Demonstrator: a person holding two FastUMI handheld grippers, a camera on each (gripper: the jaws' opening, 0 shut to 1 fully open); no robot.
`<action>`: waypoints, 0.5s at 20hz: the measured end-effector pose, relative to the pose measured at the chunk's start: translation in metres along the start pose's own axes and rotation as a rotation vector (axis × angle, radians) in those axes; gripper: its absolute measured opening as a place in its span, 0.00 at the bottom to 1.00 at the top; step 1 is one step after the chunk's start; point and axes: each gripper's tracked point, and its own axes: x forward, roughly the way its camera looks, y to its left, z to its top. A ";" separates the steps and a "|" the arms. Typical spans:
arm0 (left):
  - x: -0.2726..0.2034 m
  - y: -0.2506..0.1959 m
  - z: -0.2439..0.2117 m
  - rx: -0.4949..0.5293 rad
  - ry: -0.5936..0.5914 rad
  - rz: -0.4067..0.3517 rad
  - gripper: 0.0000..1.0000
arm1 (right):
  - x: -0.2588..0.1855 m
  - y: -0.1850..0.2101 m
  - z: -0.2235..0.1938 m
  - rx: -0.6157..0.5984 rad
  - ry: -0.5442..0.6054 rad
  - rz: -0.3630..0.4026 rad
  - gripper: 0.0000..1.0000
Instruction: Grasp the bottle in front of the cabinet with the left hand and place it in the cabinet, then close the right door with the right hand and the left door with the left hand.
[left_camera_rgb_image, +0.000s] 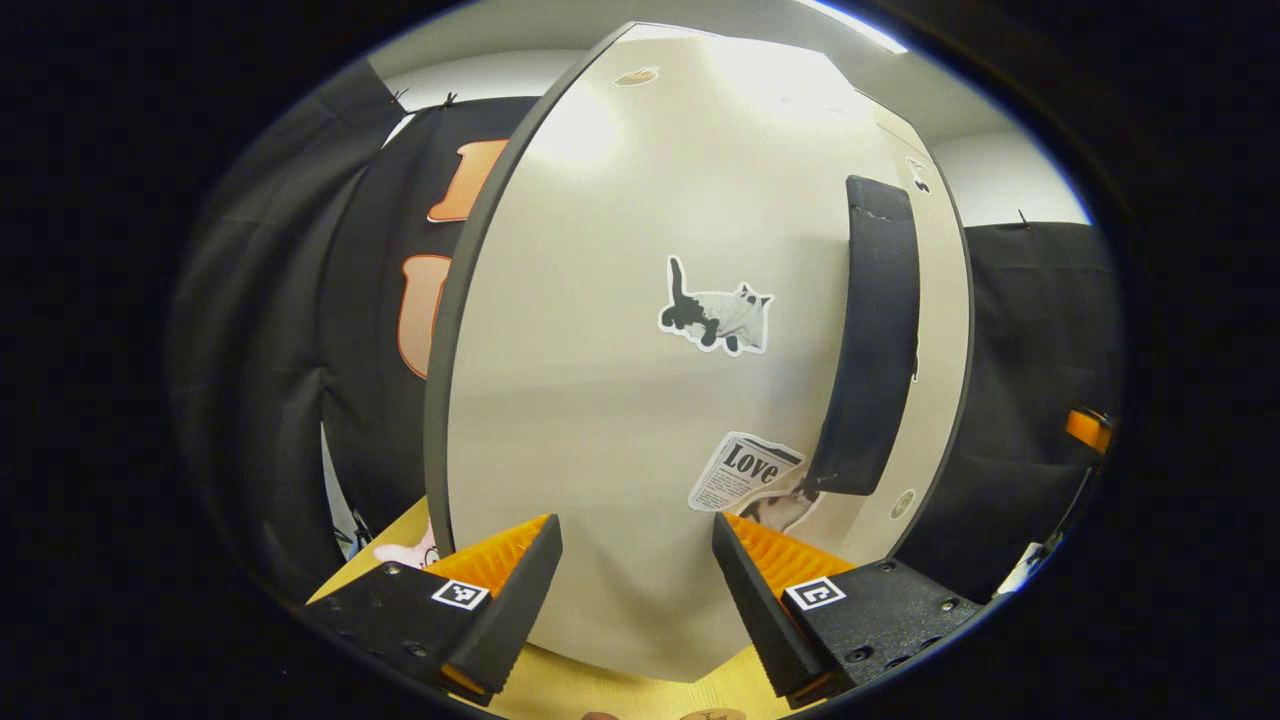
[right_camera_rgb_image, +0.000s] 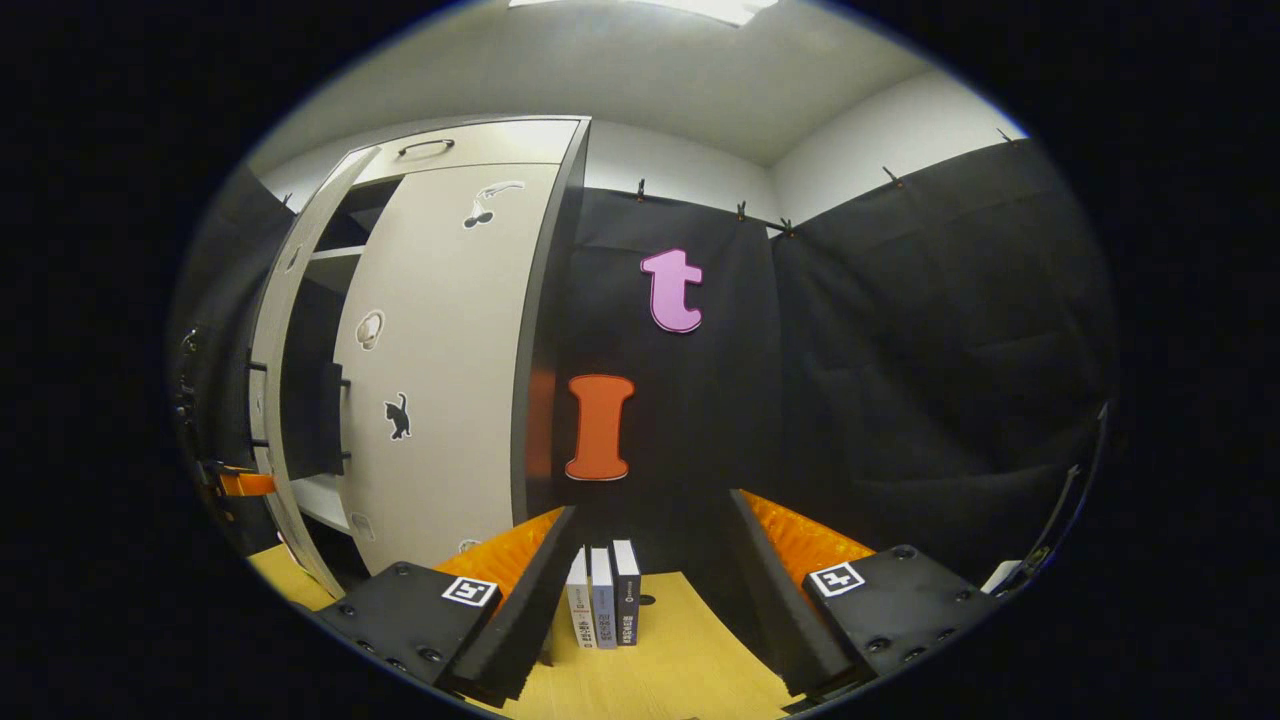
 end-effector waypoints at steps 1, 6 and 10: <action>0.001 0.001 0.000 -0.002 0.001 0.002 0.91 | 0.001 -0.001 0.000 -0.005 -0.001 -0.001 0.97; 0.002 0.001 0.001 0.003 0.006 0.016 0.93 | 0.008 0.004 -0.002 -0.010 0.003 0.015 0.97; 0.001 0.001 0.003 0.030 0.007 0.021 0.93 | 0.021 0.016 -0.006 -0.005 0.011 0.040 0.97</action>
